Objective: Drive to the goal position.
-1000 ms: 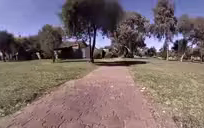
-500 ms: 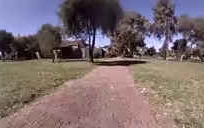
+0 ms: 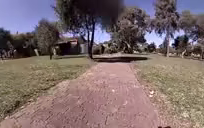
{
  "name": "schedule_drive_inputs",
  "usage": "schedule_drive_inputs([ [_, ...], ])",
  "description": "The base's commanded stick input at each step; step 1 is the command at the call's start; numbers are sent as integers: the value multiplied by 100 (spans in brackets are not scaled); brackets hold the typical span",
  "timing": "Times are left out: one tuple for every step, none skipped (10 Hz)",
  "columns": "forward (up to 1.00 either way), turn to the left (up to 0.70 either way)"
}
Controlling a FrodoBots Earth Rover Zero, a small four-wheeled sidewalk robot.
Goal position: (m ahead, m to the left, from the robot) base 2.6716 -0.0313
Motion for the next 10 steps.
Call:
schedule_drive_inputs([
  [70,0],
  [70,0],
  [70,0],
  [70,0],
  [70,-1],
  [70,-2],
  [70,-30],
  [70,-19],
  [70,-8],
  [70,0],
])
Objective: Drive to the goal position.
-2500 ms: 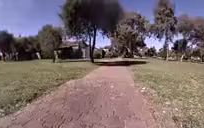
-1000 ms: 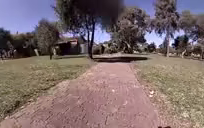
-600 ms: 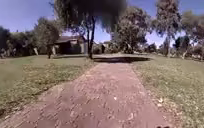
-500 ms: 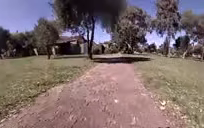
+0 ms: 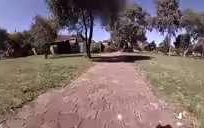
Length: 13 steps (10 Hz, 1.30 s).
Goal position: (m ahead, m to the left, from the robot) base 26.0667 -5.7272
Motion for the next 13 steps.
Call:
schedule_drive_inputs([
  [70,0],
  [70,0],
  [70,0],
  [70,0],
  [70,0],
  [70,0],
  [70,0],
  [70,-11],
  [70,-19],
  [70,-28],
  [70,-35],
  [70,-35],
  [70,-35],
])
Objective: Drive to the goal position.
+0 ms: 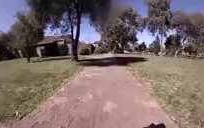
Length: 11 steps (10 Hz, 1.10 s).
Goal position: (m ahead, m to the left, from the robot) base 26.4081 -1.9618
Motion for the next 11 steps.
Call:
schedule_drive_inputs([
  [70,0],
  [70,0],
  [70,0],
  [70,0],
  [70,0],
  [70,0],
  [70,0],
  [70,0],
  [70,0],
  [70,0],
  [70,0],
])
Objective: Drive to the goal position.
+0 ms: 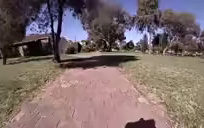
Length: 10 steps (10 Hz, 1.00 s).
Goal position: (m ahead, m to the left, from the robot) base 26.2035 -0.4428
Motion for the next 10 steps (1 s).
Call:
schedule_drive_inputs([
  [70,0],
  [70,0],
  [70,0],
  [70,0],
  [70,0],
  [70,0],
  [70,10],
  [70,22],
  [70,33],
  [70,10],
])
